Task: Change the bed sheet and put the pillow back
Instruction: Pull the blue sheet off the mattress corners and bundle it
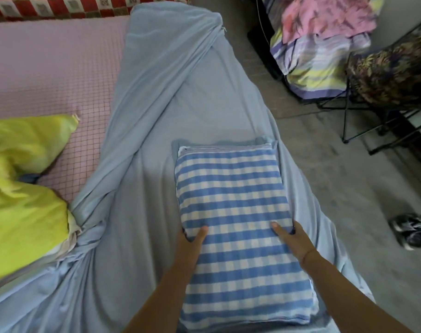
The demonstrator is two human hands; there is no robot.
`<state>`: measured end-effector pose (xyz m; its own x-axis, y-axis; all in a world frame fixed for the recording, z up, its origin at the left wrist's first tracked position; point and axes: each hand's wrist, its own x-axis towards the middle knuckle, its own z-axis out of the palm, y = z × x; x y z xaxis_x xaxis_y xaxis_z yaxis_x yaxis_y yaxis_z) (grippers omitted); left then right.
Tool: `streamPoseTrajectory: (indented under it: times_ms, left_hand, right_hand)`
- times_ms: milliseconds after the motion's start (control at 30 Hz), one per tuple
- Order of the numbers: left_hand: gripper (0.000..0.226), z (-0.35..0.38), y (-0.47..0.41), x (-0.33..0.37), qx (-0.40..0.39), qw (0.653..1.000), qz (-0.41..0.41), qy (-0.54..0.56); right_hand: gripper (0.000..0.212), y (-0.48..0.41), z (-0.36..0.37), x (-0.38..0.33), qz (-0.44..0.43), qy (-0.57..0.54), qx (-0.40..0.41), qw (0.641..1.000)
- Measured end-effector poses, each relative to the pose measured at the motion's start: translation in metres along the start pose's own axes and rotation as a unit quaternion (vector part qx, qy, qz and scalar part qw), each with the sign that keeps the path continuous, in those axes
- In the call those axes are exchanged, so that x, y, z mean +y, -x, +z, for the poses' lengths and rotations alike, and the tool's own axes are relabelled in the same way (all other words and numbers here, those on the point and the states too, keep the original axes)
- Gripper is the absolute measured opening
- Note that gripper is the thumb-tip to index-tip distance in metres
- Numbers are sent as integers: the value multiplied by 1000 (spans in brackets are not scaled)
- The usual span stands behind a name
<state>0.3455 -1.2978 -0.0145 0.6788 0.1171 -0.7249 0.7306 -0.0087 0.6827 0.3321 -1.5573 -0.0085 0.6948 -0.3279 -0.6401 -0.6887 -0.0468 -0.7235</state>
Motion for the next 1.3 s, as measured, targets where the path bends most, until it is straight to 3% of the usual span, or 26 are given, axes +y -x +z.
streamPoseTrajectory:
  times_ms: [100, 200, 300, 367, 467, 500, 567, 633, 700, 800, 967, 1067, 1300]
  left_hand:
    - [62, 1, -5, -1, -4, 1000, -12, -3]
    - [66, -2, -9, 2, -2, 1000, -17, -12]
    - [59, -10, -8, 13, -3, 1000, -3, 21]
    - [59, -21, -4, 26, -8, 999, 3, 38]
    - [57, -47, 4, 47, -18, 998, 23, 57]
    - [59, -58, 6, 54, -16, 998, 34, 58]
    - [65, -85, 12, 71, -10, 997, 59, 57]
    - [70, -120, 15, 90, 15, 994, 94, 60]
    - [70, -159, 19, 109, 35, 991, 109, 74]
    - [35, -227, 28, 136, 70, 978, 144, 133]
    - [33, -358, 33, 152, 120, 962, 162, 182]
    - [28, -433, 32, 159, 164, 957, 169, 172]
    - [61, -563, 4, 160, 215, 955, 146, 146]
  right_hand:
    - [77, -5, 0, -3, 1, -12, -22, 1000]
    - [53, -3, 3, -18, -20, -24, -49, 998]
    - [44, 4, 5, -35, -27, -49, -79, 995]
    - [52, 13, 8, -49, -31, -77, -104, 991]
    - [84, 32, 22, -71, -45, -106, -137, 984]
    - [83, 38, 30, -79, -53, -110, -147, 982]
    - [55, 54, 52, -101, -76, -128, -152, 977]
    - [41, 69, 81, -126, -103, -125, -154, 975]
    - [49, 83, 118, -151, -132, -112, -166, 971]
    - [51, 104, 184, -185, -158, -113, -194, 962]
    - [55, 132, 313, -216, -175, -115, -247, 946]
    - [41, 151, 390, -227, -169, -122, -284, 936]
    - [47, 165, 519, -244, -181, -99, -323, 924]
